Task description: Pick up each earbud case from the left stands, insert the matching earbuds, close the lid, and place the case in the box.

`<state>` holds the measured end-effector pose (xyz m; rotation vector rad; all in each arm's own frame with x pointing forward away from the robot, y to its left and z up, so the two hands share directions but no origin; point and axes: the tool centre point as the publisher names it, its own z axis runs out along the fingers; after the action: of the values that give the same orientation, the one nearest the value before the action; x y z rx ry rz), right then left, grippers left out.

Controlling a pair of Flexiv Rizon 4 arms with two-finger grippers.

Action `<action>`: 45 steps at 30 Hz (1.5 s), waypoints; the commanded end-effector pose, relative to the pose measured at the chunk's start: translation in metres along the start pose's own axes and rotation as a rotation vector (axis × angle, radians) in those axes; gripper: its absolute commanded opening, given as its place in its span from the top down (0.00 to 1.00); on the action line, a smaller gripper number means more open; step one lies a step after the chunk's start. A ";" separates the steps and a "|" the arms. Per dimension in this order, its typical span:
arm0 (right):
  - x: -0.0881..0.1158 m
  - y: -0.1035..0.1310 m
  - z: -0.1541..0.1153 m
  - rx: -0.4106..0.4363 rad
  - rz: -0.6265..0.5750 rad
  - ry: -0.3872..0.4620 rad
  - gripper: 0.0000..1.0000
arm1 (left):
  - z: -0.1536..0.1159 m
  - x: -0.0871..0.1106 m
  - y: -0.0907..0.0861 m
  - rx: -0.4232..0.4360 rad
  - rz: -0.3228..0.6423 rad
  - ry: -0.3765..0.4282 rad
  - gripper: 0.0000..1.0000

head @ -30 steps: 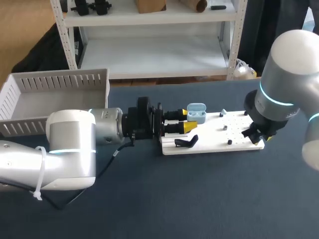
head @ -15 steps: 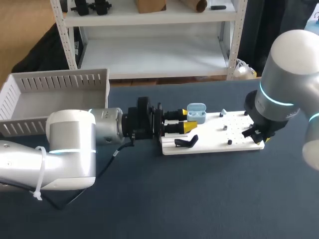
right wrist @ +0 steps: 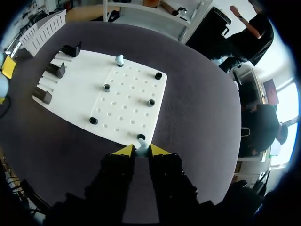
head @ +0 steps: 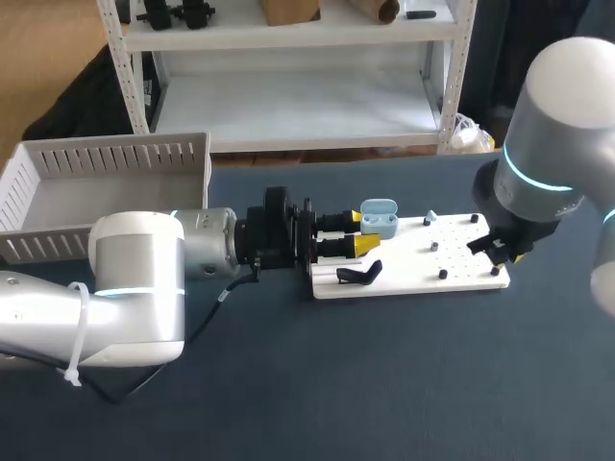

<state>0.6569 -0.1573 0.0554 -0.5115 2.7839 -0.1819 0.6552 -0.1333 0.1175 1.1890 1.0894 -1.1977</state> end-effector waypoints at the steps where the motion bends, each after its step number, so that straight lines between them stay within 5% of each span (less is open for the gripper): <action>1: 0.010 0.002 -0.032 -0.012 0.000 -0.022 1.00 | -0.001 0.001 0.000 0.000 0.003 -0.005 1.00; 18: -0.002 0.070 -0.123 -0.051 -0.135 -0.065 1.00 | -0.001 0.001 0.000 0.000 0.003 -0.005 1.00; 27: -0.008 0.091 -0.141 -0.064 -0.164 -0.148 1.00 | -0.001 0.001 0.000 0.000 0.003 -0.005 1.00; 38: -0.008 0.091 -0.141 -0.064 -0.164 -0.148 1.00 | -0.001 0.001 0.000 0.000 0.003 -0.005 1.00; 45: -0.017 0.117 -0.159 -0.065 0.141 -0.115 1.00 | -0.001 0.001 0.000 0.000 0.003 -0.005 1.00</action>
<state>0.5855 -0.0465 0.1843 -0.4945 2.6615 -0.0269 0.6552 -0.1333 0.1175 1.1889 1.0893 -1.1977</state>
